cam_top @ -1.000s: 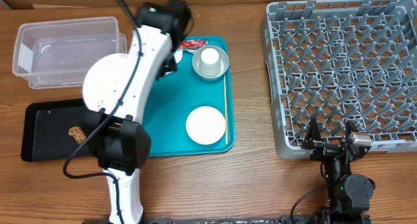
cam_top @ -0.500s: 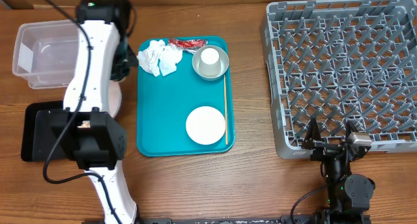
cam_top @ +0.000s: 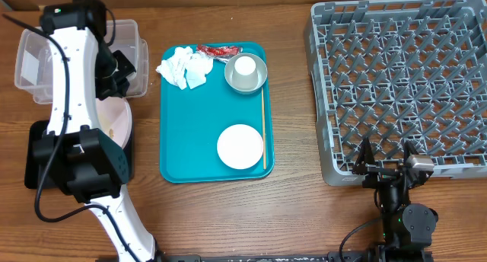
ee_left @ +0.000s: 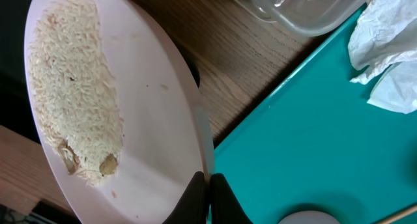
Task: Sort waste into correct bins and load items into the dishwasher
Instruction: 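Lift the plate and carry it left over the black tray, then tilt the plate to dump the rice onto the black tray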
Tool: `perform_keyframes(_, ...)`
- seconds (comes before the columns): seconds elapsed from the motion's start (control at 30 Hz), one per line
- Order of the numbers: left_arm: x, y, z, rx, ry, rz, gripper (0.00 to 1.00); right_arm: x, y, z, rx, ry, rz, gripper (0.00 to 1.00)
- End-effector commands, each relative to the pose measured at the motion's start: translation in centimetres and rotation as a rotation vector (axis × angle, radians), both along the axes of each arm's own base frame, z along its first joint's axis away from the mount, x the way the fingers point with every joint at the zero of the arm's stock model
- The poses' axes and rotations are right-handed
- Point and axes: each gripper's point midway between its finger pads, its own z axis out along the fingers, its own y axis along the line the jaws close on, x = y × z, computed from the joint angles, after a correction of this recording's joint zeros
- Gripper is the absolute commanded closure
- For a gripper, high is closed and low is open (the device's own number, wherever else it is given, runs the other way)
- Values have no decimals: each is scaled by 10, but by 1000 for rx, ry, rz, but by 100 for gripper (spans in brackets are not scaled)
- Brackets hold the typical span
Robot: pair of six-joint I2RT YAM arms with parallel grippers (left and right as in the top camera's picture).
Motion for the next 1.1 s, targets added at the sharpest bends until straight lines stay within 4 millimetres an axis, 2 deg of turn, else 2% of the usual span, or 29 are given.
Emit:
perform_keyframes(0.0,3,0,23,-48,-82,-28,96,0,0,-2,0,-5,3,0)
perform_keyframes(0.47,1,17,31,-288,-175,-12,96,0,0,-2,0,-5,3,0)
perform_keyframes(1.07,-8,42,46,-468,-287,12,96,0,0,-2,0,-5,3,0)
